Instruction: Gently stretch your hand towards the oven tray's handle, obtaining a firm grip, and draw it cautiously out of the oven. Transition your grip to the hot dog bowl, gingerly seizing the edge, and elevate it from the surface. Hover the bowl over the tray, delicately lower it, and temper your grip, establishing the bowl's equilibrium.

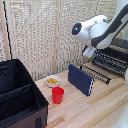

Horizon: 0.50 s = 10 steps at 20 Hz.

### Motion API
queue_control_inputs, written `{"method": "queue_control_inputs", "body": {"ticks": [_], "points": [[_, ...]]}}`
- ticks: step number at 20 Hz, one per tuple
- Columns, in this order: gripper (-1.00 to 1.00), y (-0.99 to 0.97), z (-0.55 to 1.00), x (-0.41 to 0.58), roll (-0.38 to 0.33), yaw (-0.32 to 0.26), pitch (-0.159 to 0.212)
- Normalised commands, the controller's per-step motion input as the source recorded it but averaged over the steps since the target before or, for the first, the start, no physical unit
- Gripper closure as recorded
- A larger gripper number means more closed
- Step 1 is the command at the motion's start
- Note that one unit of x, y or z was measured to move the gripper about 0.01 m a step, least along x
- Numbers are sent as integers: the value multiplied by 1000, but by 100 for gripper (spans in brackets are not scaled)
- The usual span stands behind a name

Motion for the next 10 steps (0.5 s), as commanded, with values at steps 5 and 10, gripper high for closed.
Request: {"method": "queue_control_inputs", "body": {"ticks": [5, 10], "points": [[-100, -598, -272, 165, -52, 56, -13], [-100, -538, -35, 215, -43, 77, -76]]}}
